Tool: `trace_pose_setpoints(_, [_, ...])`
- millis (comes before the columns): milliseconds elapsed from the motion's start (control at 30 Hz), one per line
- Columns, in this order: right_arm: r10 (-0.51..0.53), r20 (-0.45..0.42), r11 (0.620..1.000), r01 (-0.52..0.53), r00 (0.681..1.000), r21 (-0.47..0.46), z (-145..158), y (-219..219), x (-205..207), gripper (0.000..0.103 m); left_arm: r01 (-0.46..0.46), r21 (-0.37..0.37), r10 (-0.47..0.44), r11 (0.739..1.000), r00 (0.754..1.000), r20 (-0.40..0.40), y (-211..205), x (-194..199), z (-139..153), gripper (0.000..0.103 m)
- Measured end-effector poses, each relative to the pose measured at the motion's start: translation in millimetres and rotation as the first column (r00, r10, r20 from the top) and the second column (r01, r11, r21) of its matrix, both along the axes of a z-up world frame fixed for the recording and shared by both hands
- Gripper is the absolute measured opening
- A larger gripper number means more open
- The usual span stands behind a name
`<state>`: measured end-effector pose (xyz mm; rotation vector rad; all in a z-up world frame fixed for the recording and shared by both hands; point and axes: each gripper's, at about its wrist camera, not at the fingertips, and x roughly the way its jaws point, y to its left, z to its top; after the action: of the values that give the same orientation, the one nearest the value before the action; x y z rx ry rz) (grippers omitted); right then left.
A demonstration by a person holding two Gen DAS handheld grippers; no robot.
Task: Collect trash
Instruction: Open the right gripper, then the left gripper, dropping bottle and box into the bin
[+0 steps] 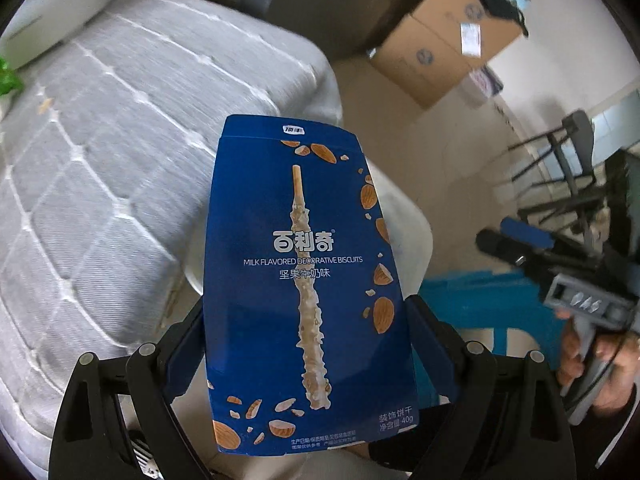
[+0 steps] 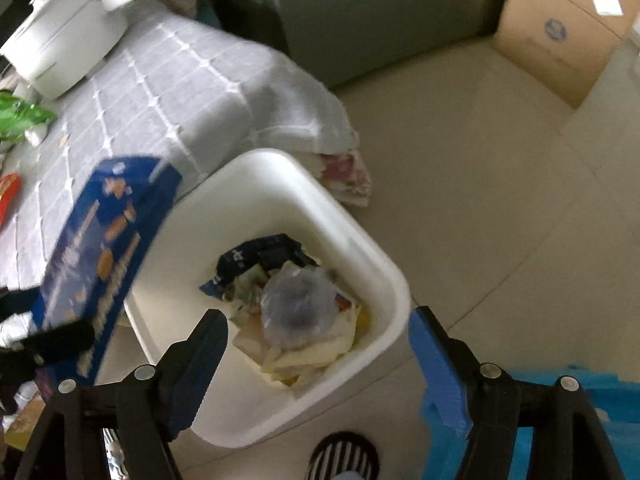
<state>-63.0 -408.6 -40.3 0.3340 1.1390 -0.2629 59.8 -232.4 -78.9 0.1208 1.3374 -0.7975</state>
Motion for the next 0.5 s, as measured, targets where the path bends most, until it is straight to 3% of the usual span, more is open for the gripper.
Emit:
trace_pose_setpoints(200, [-0.065, 0.028, 0.998, 0.064, 0.998, 0.02, 8.2, -15.9, -9.5, 0.078, 0.032, 0.082, -0.03, 0.996, 0.999, -0.023, -19.6, 0.1, -24.4, 0.094])
trace_pose_setpoints(367, [-0.083, 0.047, 0.996, 0.082, 0.995, 0.018, 13.0, -20.1, -8.7, 0.082, 0.032, 0.104, -0.033, 0.994, 0.999, 0.006, -33.2, 2.4, -32.0, 0.096])
trace_pose_setpoints(500, [-0.104, 0.057, 0.994, 0.102, 0.993, 0.027, 14.3, -24.3, -8.0, 0.082, 0.013, 0.077, -0.015, 0.997, 0.999, 0.034, -34.6, 11.6, -28.3, 0.097])
